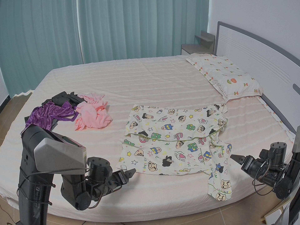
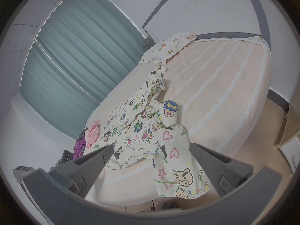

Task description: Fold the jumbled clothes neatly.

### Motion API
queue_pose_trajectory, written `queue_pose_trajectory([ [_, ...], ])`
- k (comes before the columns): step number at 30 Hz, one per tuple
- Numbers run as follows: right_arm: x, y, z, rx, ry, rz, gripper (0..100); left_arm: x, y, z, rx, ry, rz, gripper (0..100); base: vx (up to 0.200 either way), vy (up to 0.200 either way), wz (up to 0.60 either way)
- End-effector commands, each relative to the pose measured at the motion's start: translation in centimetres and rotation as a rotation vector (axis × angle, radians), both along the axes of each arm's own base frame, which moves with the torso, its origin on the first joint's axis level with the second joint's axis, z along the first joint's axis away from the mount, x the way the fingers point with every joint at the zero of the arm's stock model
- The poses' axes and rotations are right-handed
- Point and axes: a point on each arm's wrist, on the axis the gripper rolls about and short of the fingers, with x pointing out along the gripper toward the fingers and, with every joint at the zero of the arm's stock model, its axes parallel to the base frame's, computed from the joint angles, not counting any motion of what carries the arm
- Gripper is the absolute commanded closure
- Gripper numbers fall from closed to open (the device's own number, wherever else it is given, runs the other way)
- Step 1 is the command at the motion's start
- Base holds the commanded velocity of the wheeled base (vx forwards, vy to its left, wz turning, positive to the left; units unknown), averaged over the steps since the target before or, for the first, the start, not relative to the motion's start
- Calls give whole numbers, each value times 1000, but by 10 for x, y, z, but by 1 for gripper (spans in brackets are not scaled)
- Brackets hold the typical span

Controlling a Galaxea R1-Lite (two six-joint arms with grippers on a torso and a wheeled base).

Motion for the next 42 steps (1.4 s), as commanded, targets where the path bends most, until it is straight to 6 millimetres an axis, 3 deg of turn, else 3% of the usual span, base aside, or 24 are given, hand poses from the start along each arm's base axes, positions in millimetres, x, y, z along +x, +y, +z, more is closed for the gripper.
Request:
queue_pose_trajectory([
  [1,-4,0,-2,-6,22,0,0,34,-17,-3,41,-16,38,0,0,0,0],
  [5,-4,-1,-2,-6,22,-3,0,52,-25,0,58,-2,52,0,0,0,0],
  [12,-8,-2,-6,-35,71,11,0,61,-29,-2,107,32,84,0,0,0,0],
  [13,-11,-2,-12,-79,130,37,0,60,-29,-2,109,34,84,100,0,0,0],
  [22,-34,-4,-30,-218,372,216,0,55,-22,-2,98,59,122,100,0,0,0],
  [29,-33,-7,-52,-310,463,313,0,43,-13,23,33,59,166,100,0,0,0],
  [32,-33,-7,-57,-326,479,333,0,41,-12,23,31,61,167,100,0,0,0],
  [33,-29,-8,-68,-356,479,357,0,42,-10,23,28,55,175,100,0,0,0],
  [42,-26,-1,-77,-370,470,392,0,36,-7,18,42,81,174,100,0,0,0],
])
